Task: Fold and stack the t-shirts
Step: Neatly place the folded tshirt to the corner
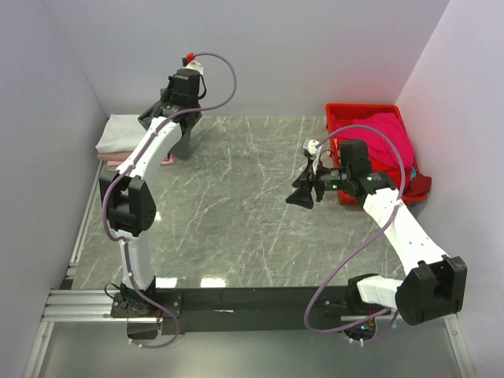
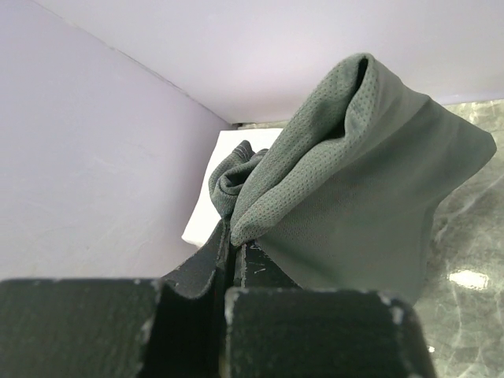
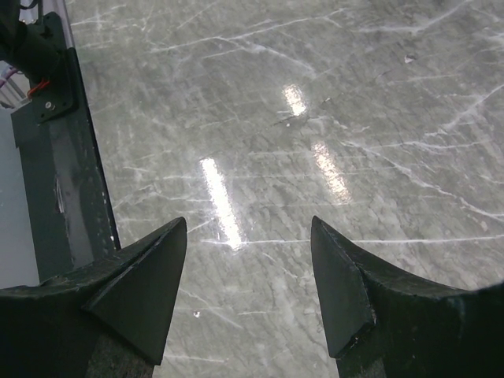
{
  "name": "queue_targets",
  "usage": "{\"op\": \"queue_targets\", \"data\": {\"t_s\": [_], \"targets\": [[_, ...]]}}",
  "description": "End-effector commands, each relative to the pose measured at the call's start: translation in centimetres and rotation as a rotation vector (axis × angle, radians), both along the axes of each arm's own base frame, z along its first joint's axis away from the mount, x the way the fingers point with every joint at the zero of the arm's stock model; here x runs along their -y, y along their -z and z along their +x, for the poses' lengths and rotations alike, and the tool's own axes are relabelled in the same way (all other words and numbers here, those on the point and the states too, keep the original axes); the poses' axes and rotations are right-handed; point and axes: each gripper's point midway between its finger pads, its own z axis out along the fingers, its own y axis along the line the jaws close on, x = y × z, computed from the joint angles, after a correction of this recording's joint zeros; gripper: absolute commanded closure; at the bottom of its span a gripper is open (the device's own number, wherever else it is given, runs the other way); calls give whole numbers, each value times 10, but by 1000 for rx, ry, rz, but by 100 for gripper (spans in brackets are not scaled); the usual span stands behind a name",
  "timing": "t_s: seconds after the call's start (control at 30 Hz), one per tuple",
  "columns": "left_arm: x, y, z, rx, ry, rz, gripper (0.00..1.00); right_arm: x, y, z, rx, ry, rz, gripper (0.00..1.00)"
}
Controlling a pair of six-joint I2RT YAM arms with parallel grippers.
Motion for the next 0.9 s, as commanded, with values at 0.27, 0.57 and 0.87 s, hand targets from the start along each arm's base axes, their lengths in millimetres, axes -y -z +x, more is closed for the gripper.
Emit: {"op": "queue_targets", "data": {"t_s": [0.27,0.57,0.87], "targets": [[-21,-60,-2,148,-59,-36,100,2,-18,-4,55,-5,28,29],[-35,-74,2,175,-81,-23,100,3,-17,-3,48,-5,31,29],[-47,-57,10,149,-102,-18,100,4,-18,-3,48,-2,35,29]]}}
